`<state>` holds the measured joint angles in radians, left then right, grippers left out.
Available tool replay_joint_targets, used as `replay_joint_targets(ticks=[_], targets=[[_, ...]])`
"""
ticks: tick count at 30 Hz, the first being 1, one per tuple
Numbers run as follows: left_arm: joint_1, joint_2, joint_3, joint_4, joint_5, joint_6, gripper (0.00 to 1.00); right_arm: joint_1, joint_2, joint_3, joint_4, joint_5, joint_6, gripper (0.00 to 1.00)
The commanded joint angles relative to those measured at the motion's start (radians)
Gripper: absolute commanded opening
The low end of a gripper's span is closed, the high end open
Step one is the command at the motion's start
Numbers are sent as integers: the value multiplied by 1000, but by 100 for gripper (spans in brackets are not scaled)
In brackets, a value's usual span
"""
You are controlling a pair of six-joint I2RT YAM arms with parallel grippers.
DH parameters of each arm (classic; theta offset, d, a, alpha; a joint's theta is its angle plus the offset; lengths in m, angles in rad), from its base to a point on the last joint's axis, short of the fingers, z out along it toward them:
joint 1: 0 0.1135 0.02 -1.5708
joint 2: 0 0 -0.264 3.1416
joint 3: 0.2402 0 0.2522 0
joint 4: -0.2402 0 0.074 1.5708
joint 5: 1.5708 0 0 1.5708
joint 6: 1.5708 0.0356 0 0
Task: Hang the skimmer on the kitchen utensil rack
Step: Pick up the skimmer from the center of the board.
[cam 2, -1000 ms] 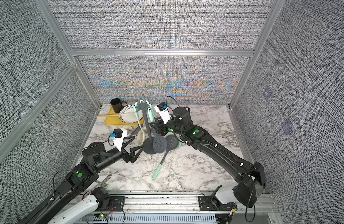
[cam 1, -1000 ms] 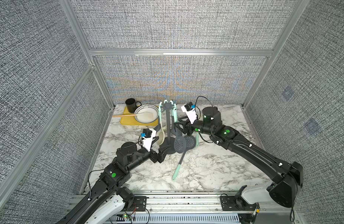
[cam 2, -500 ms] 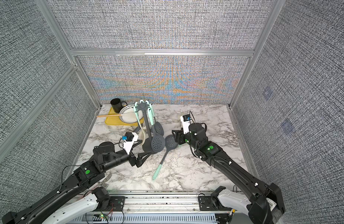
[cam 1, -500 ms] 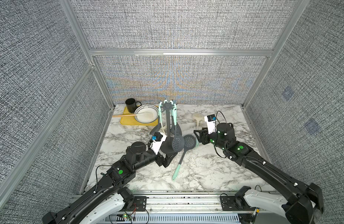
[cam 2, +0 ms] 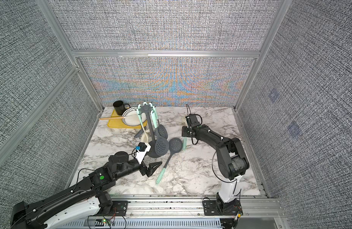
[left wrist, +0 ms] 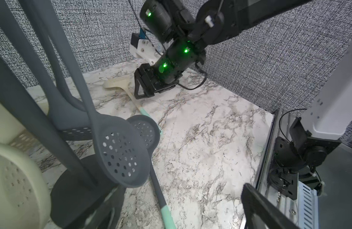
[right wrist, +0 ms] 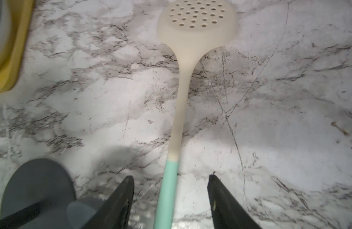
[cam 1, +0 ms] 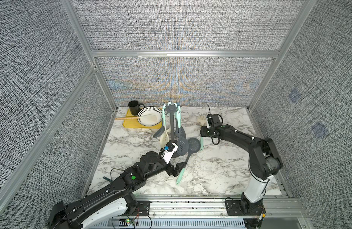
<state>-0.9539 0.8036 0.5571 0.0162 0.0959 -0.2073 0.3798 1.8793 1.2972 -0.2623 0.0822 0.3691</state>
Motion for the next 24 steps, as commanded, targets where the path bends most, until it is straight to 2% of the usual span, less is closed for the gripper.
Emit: replay_joint_targets(ticks=[1, 4, 8, 14, 18, 22, 24], targets=[[0, -7, 2, 40, -18, -10, 94, -7, 86, 69, -23, 57, -11, 63], [0, -3, 14, 20, -15, -3, 94, -7, 179, 151, -50, 47, -18, 60], [0, 3, 18, 14, -10, -6, 94, -9, 264, 233, -78, 62, -30, 51], [0, 3, 16, 19, -9, -16, 93, -13, 322, 295, -101, 61, -40, 38], [0, 3, 15, 20, -16, -24, 92, -31, 302, 264, -81, 40, -29, 21], [0, 5, 23, 16, -23, -28, 92, -59, 193, 155, -12, -2, -6, 0], [0, 3, 33, 9, -30, -28, 92, -77, 98, 67, 43, -41, 5, 0]])
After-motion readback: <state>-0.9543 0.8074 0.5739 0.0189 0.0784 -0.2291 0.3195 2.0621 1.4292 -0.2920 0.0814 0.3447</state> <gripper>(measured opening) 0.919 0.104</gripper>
